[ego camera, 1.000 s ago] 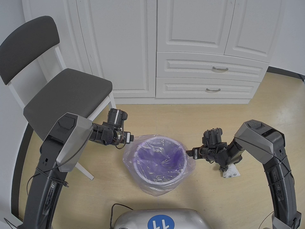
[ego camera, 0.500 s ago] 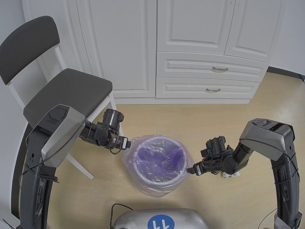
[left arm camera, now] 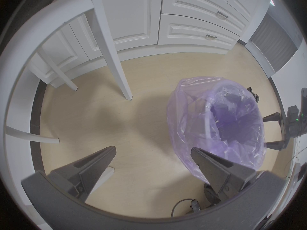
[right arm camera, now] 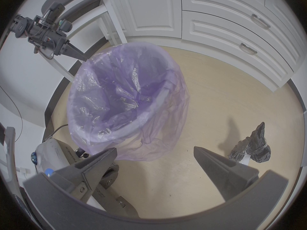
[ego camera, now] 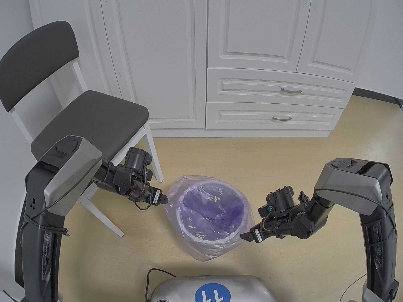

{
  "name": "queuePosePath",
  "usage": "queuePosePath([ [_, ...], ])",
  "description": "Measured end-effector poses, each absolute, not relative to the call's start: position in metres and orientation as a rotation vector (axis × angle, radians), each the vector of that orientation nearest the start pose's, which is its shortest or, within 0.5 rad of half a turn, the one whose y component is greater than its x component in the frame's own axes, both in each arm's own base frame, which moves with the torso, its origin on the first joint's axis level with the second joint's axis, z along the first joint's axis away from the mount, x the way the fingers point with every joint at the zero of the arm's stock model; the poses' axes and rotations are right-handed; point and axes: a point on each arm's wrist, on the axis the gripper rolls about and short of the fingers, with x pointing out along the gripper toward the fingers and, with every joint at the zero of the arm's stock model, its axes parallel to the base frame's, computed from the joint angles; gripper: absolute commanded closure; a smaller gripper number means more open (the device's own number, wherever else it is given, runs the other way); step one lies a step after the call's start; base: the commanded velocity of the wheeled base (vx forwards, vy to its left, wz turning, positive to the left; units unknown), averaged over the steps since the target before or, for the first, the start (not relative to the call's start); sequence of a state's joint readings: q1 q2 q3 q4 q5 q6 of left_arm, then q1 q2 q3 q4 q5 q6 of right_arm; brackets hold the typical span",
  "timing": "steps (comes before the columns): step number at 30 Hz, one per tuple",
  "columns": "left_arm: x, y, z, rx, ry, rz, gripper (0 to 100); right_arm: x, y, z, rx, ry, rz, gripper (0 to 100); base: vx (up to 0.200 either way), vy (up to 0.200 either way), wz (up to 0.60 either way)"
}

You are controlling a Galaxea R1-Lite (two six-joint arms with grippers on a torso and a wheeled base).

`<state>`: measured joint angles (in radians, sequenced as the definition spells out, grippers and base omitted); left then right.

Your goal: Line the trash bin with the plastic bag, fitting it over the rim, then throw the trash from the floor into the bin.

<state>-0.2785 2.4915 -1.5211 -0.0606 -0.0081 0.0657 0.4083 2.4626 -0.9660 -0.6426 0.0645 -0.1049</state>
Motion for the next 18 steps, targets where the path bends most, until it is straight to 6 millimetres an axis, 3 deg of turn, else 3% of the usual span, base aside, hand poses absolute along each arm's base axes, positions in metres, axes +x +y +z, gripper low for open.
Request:
queuePosePath([
  [9, 0.464, -0.132, -0.026, 0.153, 0.889, -0.282, 0, 0.340, 0.168, -0.057, -0.235, 0.840, 0.573, 0, 0.000, 0.000, 0.00],
  [18, 0.482, -0.134, -0.042, 0.158, 0.902, -0.269, 0, 0.337, 0.163, -0.047, -0.221, 0.785, 0.574, 0, 0.000, 0.000, 0.00],
])
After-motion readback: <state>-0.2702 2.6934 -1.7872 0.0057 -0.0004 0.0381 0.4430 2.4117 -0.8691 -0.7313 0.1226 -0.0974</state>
